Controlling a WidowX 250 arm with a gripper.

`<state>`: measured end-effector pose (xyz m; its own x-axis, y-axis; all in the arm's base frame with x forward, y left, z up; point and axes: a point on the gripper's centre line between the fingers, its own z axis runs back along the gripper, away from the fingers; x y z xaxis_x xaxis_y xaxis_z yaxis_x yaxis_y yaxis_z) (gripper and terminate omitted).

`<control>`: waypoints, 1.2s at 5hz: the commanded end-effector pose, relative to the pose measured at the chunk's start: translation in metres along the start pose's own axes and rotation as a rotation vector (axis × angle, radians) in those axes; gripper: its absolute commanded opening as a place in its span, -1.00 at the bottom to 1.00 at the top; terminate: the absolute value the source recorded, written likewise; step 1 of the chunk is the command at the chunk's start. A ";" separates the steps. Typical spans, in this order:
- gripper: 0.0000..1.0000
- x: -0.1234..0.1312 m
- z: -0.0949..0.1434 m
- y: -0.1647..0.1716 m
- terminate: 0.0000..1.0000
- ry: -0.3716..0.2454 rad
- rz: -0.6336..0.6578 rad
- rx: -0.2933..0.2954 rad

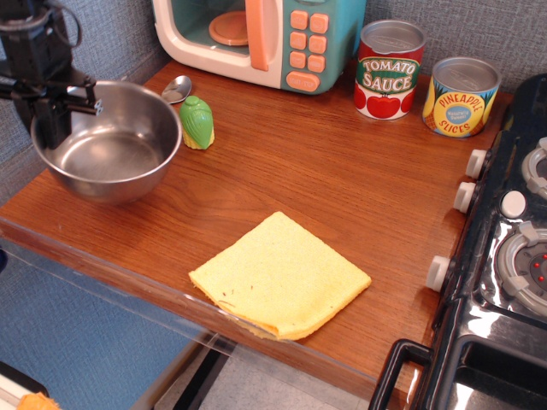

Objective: Pick up the pot and put it on the left hand corner of the table.

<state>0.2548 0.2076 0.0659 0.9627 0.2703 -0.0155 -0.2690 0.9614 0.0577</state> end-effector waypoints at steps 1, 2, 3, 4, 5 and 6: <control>-1.00 0.000 -0.006 0.003 -1.00 0.044 0.006 0.034; -1.00 0.000 -0.014 0.003 -1.00 0.068 0.014 0.036; 1.00 0.001 -0.015 0.004 -1.00 0.066 0.015 0.036; 1.00 0.003 -0.008 0.002 -1.00 0.039 -0.005 0.052; 1.00 0.004 0.006 -0.003 -1.00 -0.019 -0.045 0.060; 1.00 0.004 0.039 -0.018 -1.00 -0.142 -0.149 0.099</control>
<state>0.2752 0.1847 0.0890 0.9916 0.1043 0.0765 -0.1144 0.9832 0.1424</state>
